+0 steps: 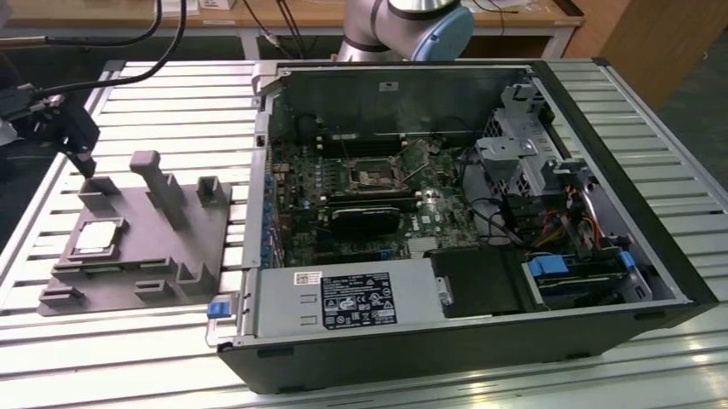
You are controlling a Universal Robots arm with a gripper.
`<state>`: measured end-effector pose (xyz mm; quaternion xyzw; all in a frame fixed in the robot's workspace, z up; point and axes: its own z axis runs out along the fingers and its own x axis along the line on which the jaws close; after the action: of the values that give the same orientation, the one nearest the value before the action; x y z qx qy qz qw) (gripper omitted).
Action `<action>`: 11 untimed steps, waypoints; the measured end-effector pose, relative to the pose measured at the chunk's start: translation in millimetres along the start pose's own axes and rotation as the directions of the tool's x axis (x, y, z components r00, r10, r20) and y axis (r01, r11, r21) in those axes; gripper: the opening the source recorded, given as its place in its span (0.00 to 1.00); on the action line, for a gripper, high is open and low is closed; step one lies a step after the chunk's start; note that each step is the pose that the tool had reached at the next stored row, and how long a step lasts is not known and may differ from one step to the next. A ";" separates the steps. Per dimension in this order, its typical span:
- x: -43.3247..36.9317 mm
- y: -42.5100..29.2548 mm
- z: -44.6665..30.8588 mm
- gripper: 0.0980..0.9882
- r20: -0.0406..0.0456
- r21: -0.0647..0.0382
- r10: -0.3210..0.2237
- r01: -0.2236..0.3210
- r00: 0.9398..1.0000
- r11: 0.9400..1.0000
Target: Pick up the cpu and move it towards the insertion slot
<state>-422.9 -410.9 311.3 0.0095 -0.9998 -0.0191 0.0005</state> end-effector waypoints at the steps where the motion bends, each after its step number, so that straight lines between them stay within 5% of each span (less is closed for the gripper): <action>1: 0.1 -0.1 1.6 0.88 0.000 0.000 0.000 0.000 1.000 1.000; 11: 1.8 -2.2 19.0 0.88 -0.005 0.000 0.000 0.000 1.000 1.000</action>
<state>-424.7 -412.4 292.2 0.0095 -0.9998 -0.0192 0.0032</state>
